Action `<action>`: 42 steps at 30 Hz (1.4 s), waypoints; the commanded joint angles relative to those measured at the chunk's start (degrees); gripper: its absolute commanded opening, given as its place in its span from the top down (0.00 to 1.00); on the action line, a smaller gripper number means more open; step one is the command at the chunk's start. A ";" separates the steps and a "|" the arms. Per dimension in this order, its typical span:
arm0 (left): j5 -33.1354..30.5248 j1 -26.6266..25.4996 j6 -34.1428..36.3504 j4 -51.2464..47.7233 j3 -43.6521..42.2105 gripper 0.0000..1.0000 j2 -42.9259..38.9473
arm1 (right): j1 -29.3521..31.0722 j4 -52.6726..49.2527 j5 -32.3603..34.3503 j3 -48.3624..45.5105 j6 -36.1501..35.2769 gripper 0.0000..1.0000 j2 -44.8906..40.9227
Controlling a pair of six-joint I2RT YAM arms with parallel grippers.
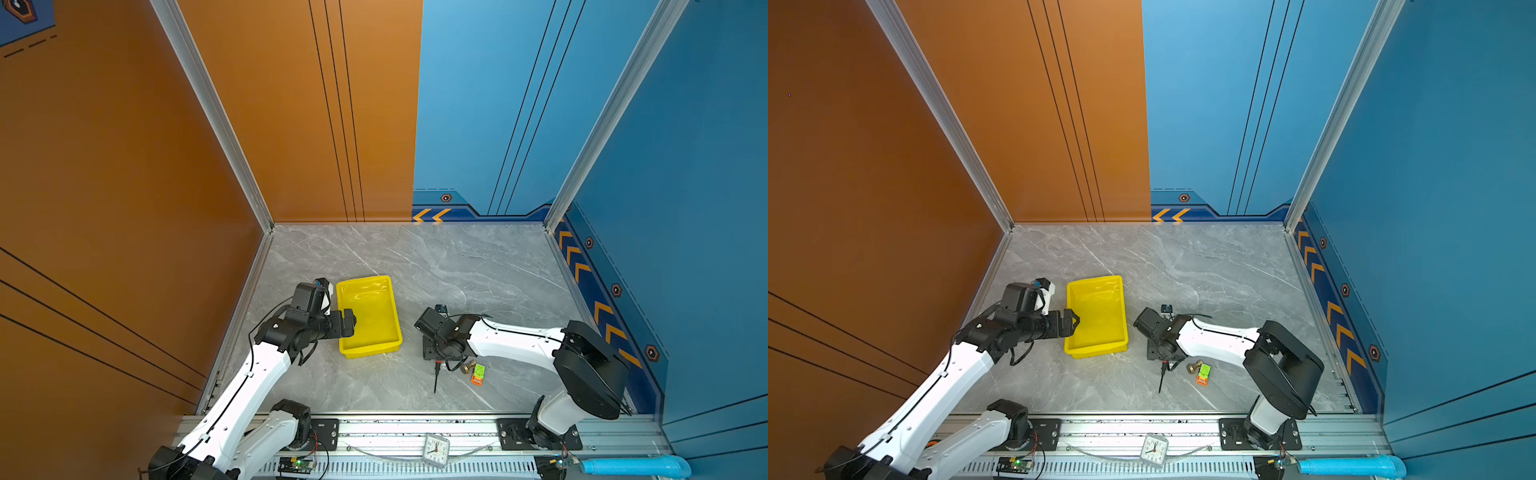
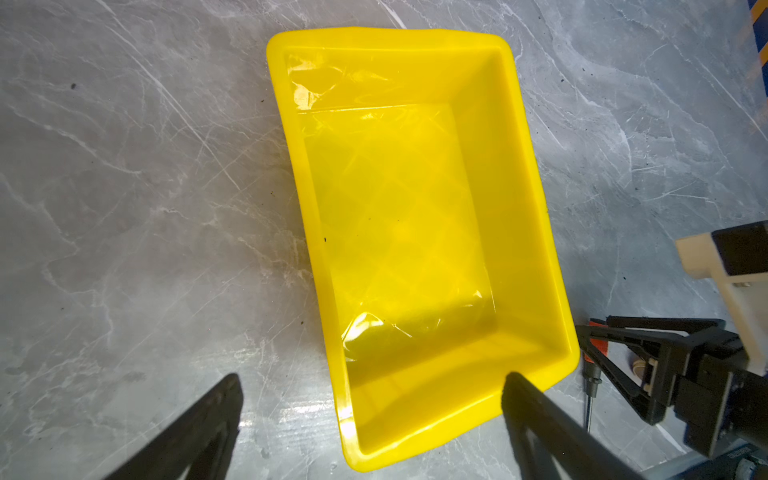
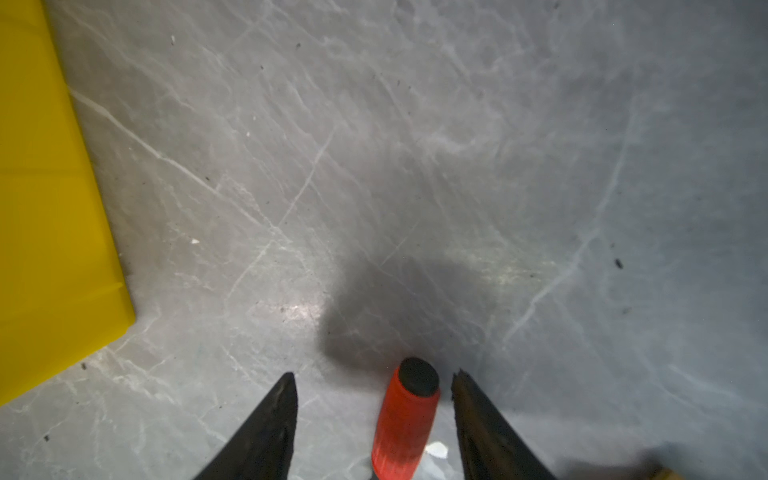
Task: Put the screwdriver in the bin
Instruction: 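Close the right gripper on the screwdriver's red handle and lift it, then carry the screwdriver with the right gripper over the yellow bin and lower it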
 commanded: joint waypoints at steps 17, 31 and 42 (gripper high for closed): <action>-2.46 -0.84 0.08 -0.37 0.67 0.02 -1.51 | 0.76 2.16 0.48 -3.94 3.23 0.80 0.68; -3.77 0.22 0.62 -0.33 2.16 0.02 -0.11 | 3.73 -3.33 7.50 5.75 -1.92 1.00 -5.79; -5.23 3.78 -1.31 1.42 0.91 0.02 -0.43 | 5.06 -13.20 10.71 29.50 -9.54 1.00 -1.47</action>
